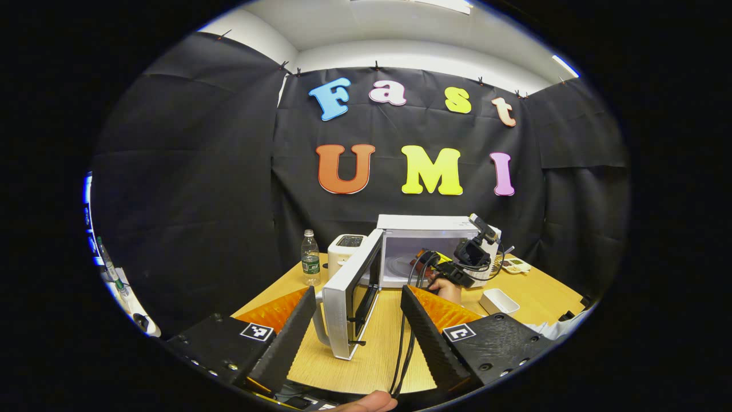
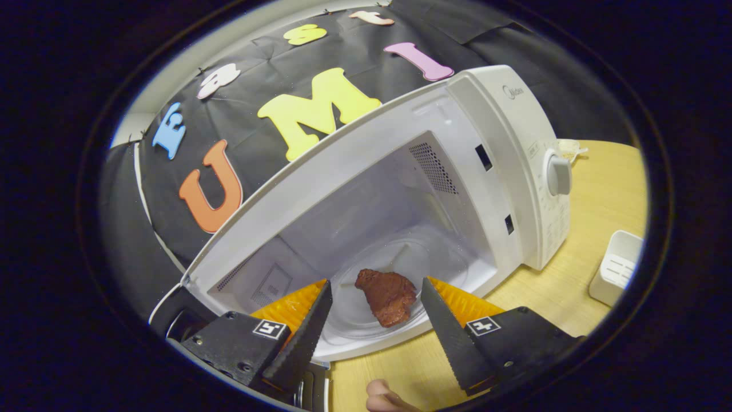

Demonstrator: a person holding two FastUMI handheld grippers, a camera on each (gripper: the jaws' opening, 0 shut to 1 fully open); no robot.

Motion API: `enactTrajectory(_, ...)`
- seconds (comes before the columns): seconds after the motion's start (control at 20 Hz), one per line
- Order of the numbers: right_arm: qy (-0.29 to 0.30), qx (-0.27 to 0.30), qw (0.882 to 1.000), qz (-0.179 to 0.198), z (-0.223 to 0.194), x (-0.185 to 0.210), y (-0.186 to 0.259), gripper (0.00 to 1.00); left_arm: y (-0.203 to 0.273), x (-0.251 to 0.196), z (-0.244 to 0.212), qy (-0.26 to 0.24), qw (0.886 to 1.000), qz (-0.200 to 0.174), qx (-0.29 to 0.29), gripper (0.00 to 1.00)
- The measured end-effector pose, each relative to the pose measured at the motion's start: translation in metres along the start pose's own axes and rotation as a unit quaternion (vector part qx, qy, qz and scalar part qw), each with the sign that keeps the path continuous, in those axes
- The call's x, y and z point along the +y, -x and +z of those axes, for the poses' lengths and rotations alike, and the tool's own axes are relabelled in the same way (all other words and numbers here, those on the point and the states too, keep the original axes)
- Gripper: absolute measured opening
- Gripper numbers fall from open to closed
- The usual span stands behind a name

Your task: Open the microwave oven with the left hand, put the food in, and close the microwave oven.

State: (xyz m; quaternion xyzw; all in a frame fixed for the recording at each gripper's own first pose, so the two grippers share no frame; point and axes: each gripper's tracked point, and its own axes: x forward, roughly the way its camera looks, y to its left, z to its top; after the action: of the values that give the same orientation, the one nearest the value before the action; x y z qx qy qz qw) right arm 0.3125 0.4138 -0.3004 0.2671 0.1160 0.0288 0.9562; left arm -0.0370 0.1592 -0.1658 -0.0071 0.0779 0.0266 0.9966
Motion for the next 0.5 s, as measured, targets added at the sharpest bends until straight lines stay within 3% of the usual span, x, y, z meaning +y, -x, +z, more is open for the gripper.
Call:
enactTrajectory(0.2,0.055,-0.028,0.997,0.045,0.028,0.009,0.048,0.99,0.004,0.016,-0.003,-0.011,1.0,0.013,0.007,0.92)
enactTrajectory(0.35,0.101,-0.046,0.992,0.058,0.051,0.008,0.094,0.98,0.006,0.036,-0.005,-0.008,1.0,0.028,0.009,0.92)
enactTrajectory(0.5,0.123,-0.05,0.985,0.106,0.068,0.019,0.148,0.99,0.005,0.054,-0.006,0.003,0.999,0.036,0.013,0.92)
